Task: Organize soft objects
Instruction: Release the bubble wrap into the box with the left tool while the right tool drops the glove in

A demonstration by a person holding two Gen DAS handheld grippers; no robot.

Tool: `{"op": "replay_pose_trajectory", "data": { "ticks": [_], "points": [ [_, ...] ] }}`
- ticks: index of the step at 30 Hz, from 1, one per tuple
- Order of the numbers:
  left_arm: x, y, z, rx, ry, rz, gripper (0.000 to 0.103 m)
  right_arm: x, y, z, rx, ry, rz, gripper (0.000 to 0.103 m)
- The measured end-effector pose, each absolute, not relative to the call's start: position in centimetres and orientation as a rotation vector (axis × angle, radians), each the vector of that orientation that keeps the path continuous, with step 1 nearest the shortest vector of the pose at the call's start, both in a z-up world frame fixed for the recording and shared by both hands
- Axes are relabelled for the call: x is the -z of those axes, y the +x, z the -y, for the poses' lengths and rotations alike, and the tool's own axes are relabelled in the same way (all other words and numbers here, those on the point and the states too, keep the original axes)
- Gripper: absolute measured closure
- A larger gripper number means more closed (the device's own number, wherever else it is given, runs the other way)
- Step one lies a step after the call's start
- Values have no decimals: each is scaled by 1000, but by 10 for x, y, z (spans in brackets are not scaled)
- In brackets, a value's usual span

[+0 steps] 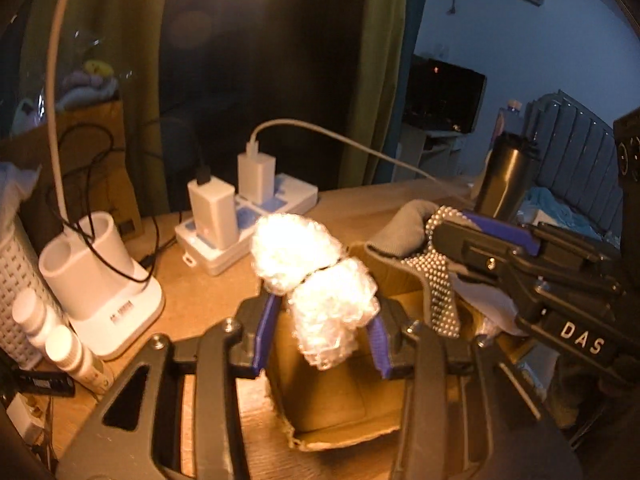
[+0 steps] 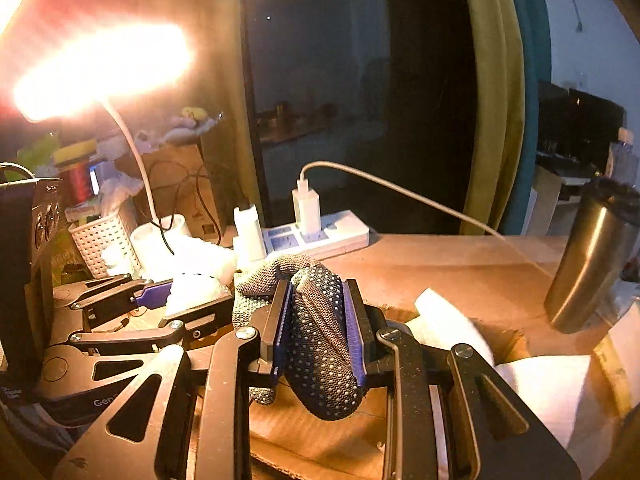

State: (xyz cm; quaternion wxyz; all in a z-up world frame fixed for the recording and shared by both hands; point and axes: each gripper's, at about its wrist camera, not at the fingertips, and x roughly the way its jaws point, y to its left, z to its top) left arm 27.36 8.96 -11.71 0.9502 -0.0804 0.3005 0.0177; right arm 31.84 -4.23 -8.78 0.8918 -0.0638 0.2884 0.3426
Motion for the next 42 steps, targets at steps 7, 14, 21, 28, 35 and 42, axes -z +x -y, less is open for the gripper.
{"op": "replay_pose_trajectory", "data": {
  "ticks": [7, 14, 21, 28, 35, 42],
  "points": [
    [113, 269, -97, -47, -195, -600, 46, 95, 324, 41, -729, -109, -640, 69],
    [108, 259, -101, -66, -199, -589, 45, 84, 319, 47, -700, -106, -613, 49],
    [97, 241, -100, -72, -203, -566, 45, 63, 306, 61, -666, -104, -563, 49],
    [84, 223, -93, -59, -195, -534, 45, 49, 287, 72, -646, -110, -533, 49],
    [69, 207, -84, -45, -187, -496, 45, 35, 266, 82, -634, -113, -501, 49],
    [58, 190, -68, -24, -172, -471, 45, 23, 245, 103, -604, -111, -473, 49]
  ]
}}
